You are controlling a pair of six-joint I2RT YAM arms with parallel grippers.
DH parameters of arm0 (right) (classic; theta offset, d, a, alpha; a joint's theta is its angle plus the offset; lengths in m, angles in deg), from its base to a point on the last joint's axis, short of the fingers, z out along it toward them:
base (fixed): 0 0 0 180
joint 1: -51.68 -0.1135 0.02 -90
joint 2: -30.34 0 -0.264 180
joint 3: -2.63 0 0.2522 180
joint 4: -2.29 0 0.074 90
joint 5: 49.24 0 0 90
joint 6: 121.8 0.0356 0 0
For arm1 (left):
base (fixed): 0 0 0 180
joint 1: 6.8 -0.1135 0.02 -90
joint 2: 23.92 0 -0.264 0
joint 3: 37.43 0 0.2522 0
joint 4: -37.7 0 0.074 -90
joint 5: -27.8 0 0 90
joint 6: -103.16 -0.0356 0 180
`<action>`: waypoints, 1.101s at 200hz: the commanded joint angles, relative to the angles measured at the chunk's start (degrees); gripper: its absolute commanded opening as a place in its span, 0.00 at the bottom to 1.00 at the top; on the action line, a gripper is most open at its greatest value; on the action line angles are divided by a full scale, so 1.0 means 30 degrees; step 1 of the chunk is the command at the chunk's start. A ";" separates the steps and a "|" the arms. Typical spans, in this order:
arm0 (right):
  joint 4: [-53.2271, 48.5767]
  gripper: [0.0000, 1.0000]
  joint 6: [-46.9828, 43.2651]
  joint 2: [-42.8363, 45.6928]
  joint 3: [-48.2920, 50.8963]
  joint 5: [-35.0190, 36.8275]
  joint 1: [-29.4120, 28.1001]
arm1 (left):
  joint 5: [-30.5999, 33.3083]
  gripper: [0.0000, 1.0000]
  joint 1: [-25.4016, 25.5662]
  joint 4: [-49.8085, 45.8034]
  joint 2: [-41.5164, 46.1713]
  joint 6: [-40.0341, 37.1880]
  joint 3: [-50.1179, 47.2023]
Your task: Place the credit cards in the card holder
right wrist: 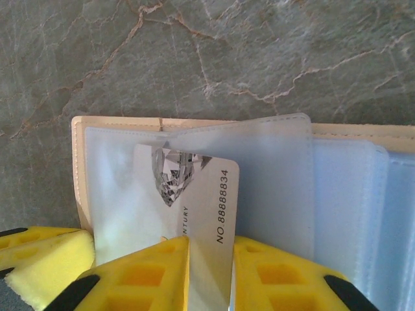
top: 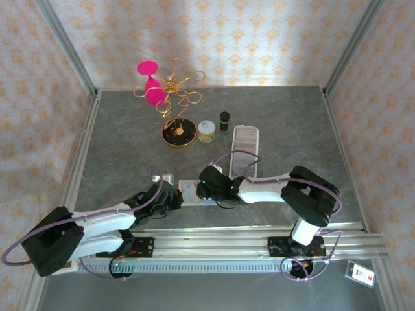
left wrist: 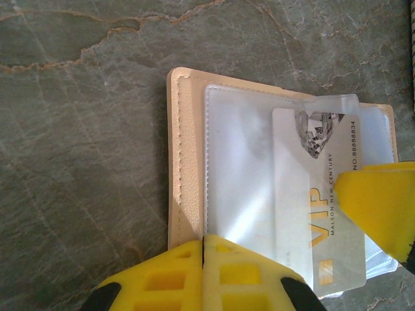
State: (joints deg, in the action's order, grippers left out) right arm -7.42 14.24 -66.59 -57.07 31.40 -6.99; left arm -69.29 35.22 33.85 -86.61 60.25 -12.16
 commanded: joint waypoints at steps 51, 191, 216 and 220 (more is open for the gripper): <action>-0.2260 0.18 -0.0032 0.0129 -0.0554 0.2076 -0.0180 | -0.0761 0.01 0.0128 -0.0479 -0.0129 0.0554 -0.0320; -0.1820 0.14 0.0180 -0.0748 -0.1484 0.1055 -0.0744 | -0.1301 0.03 0.0247 0.0753 0.1537 0.1880 -0.1404; -0.1795 0.14 0.0252 -0.0684 -0.1374 0.1116 -0.0729 | -0.1038 0.02 0.0259 0.0322 0.1913 0.1559 -0.1207; -0.1784 0.14 0.0243 -0.0686 -0.1366 0.1105 -0.0742 | -0.0967 0.02 0.0250 0.0261 0.1989 0.1508 -0.1150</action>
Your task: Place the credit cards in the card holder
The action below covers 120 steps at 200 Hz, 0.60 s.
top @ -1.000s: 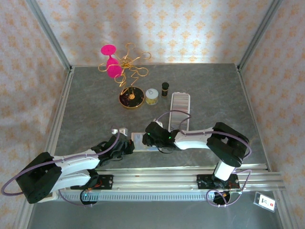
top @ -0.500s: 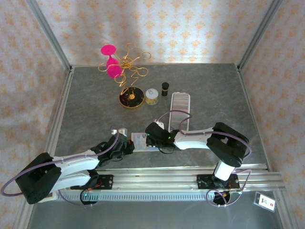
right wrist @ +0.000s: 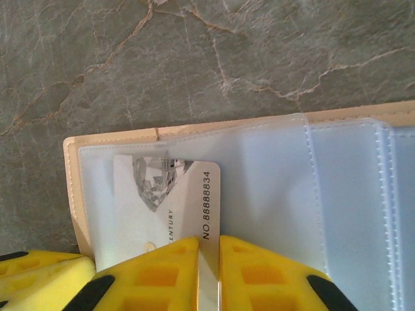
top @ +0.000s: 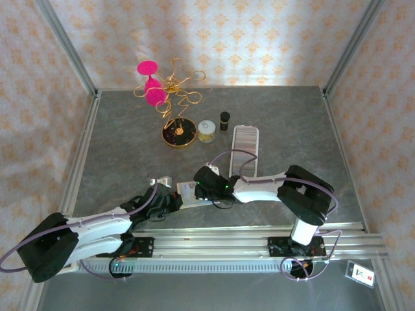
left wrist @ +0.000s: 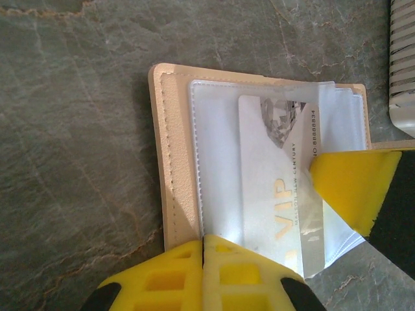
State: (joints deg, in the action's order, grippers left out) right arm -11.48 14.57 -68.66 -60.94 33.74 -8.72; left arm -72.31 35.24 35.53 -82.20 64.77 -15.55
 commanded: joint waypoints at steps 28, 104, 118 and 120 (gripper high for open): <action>-0.0392 0.13 0.0159 -0.0101 -0.0040 0.0283 -0.0165 | 0.0401 0.02 0.0253 -0.0745 0.0932 -0.0017 0.0332; -0.0435 0.13 -0.0124 -0.0069 -0.0244 0.0043 -0.0147 | 0.2839 0.00 0.0247 -0.1301 -0.0002 0.0772 0.0415; -0.0385 0.13 -0.0248 -0.0133 -0.0435 -0.0225 -0.0169 | 0.2572 0.00 0.0235 -0.0824 -0.0545 0.0869 0.0358; -0.0364 0.13 -0.0272 -0.0134 -0.0468 -0.0284 -0.0162 | 0.2533 0.00 0.0242 -0.0702 -0.0610 0.0871 0.0345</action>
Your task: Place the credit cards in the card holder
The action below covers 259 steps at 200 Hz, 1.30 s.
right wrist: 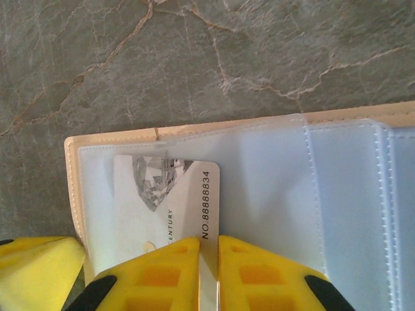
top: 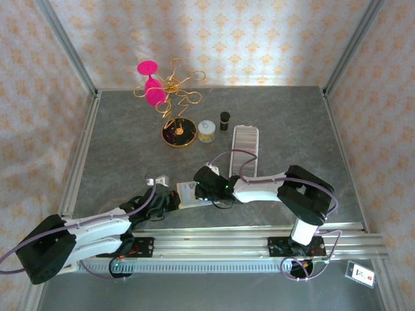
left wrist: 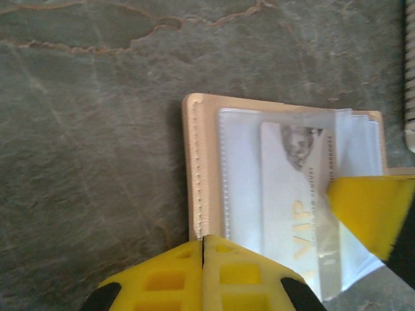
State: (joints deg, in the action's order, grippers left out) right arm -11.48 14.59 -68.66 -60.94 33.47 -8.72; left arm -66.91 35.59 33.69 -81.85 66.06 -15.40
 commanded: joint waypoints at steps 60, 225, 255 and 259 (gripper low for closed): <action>-0.0086 0.13 -0.0711 -0.0405 -0.1163 -0.0853 -0.0300 | -0.0116 0.00 0.0112 0.0706 -0.1209 0.0308 0.0282; -0.3010 0.33 0.0046 0.3558 0.0852 0.2521 -0.0515 | 0.0427 0.05 0.0130 -0.1526 0.1786 -0.0848 0.0633; -0.2884 0.35 0.0192 0.3689 0.1423 0.2567 -0.0519 | 0.0149 0.06 0.0134 -0.1466 0.2230 -0.0789 0.0685; -0.2793 0.35 0.0183 0.3622 0.1410 0.2499 -0.0520 | 0.0018 0.06 0.0122 -0.1351 0.2243 -0.0789 0.0671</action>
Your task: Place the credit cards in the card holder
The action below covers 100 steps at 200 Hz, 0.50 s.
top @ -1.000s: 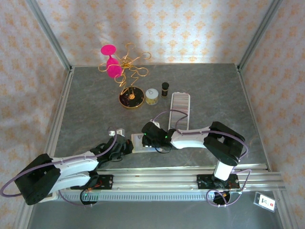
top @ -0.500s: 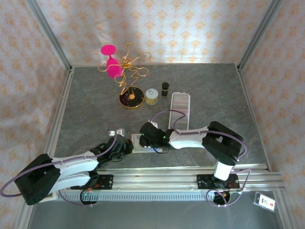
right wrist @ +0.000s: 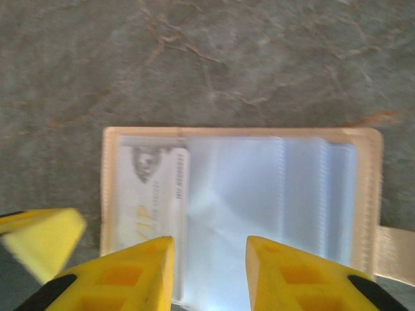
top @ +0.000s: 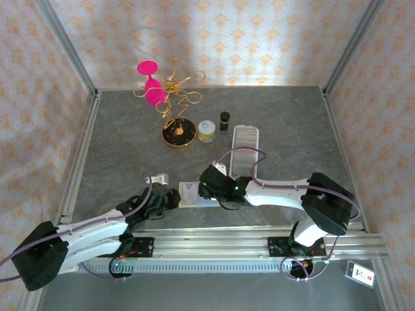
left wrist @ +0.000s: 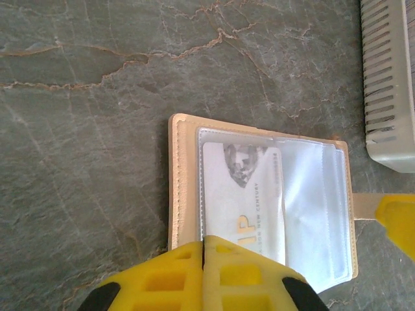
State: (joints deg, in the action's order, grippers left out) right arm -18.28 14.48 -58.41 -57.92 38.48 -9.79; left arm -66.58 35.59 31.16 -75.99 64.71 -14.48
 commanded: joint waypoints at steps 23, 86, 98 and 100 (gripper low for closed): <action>0.0164 0.36 0.0214 -0.0220 0.0356 0.0191 -0.0162 | -0.0323 0.06 0.0121 -0.0362 0.0150 -0.0257 0.0338; 0.0433 0.38 0.0275 -0.1168 0.0273 -0.0215 -0.0193 | -0.0517 0.05 0.0106 -0.0064 -0.0476 -0.0264 0.0247; 0.0308 0.38 0.0330 -0.1237 0.0265 -0.0180 -0.0184 | -0.0552 0.05 0.0113 0.0004 -0.0579 -0.0250 0.0218; 0.0292 0.38 0.0311 -0.1252 0.0263 -0.0177 -0.0183 | -0.0559 0.05 0.0109 0.0034 -0.0581 -0.0228 0.0218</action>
State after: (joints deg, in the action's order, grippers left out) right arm -17.10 14.68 -61.67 -57.11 37.10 -9.86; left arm -67.72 35.59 31.03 -77.21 64.49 -14.48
